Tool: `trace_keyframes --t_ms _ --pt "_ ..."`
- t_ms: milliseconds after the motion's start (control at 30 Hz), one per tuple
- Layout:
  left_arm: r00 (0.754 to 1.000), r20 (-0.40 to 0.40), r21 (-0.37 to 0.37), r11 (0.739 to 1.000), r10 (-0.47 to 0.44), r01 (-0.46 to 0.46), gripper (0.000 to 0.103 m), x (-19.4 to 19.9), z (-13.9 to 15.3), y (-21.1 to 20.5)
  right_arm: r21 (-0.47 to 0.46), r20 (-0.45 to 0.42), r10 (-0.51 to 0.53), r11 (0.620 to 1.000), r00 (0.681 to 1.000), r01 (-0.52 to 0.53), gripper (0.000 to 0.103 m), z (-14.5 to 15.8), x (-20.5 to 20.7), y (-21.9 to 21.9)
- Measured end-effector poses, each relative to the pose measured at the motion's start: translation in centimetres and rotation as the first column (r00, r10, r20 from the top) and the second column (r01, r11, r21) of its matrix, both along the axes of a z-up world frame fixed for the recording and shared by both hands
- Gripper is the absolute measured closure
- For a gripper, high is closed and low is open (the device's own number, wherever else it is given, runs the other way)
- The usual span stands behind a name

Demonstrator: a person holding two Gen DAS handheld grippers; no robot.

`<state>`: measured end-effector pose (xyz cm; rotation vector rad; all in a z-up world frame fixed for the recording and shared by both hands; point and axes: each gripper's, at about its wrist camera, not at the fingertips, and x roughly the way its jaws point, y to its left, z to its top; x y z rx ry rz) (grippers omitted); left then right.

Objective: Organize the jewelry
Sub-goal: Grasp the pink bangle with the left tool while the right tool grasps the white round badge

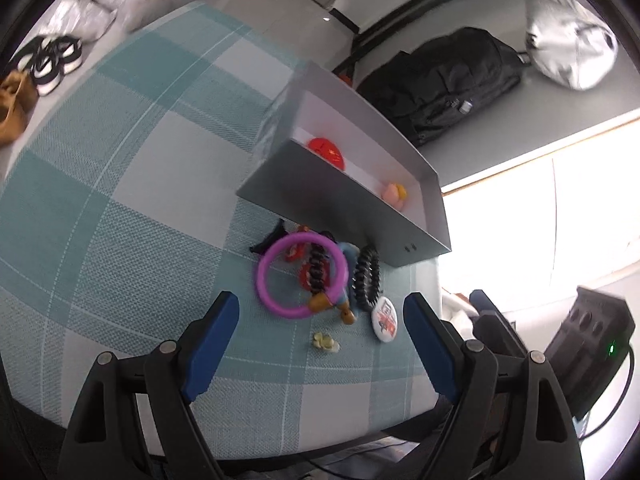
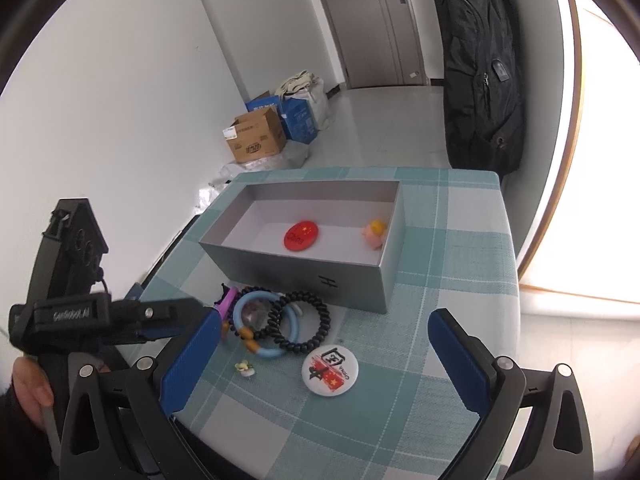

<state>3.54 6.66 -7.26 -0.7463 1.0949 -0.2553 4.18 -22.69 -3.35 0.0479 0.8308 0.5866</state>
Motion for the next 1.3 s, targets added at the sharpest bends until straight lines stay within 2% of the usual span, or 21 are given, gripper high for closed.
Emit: trace_keyframes --t_ms 100,233,333,500,567,633,767,867,1300 --pt "1.0 0.001 0.006 1.0 0.014 -0.014 0.022 0.1 -0.2 0.3 -0.003 0.0 0.009 1.0 1.0 -0.009 0.0 0.0 -0.1 0.2" --pt "0.999 0.031 0.062 0.998 0.012 -0.014 0.022 0.7 0.1 0.0 -0.009 0.003 0.016 1.0 1.0 -0.016 0.0 0.1 -0.2 0.5" --pt "1.0 0.023 0.073 0.997 0.006 -0.007 0.022 1.4 -0.4 -0.2 -0.012 0.004 0.018 1.0 1.0 -0.018 0.0 0.1 -0.3 0.5" --pt "1.0 0.02 0.077 0.997 0.016 -0.017 0.031 1.9 -0.9 -0.2 -0.008 0.0 0.013 1.0 1.0 -0.013 0.0 0.2 -0.2 0.5" --pt "1.0 0.016 0.082 0.996 0.015 -0.016 0.044 1.9 -1.0 -0.2 -0.003 -0.002 0.011 1.0 1.0 -0.011 0.0 0.2 -0.2 0.4" --pt "1.0 0.012 0.107 0.994 0.007 -0.008 0.051 2.0 -1.0 -0.3 0.0 -0.003 0.012 1.0 1.0 -0.012 0.0 0.3 -0.2 0.4" --pt "1.0 0.015 0.144 0.99 -0.005 0.003 0.054 2.0 -0.8 -0.8 -0.006 -0.006 0.014 1.0 1.0 -0.014 0.0 0.2 -0.1 0.4" --pt "1.0 0.006 0.128 0.992 -0.003 0.002 0.057 2.1 -0.8 -0.6 -0.008 -0.003 0.013 1.0 1.0 -0.013 0.0 0.2 -0.1 0.4" --pt "0.998 -0.02 0.046 0.997 0.055 -0.054 0.058 1.3 -0.9 1.3 -0.027 -0.019 -0.01 1.0 1.0 0.009 0.0 -0.3 0.1 -0.2"
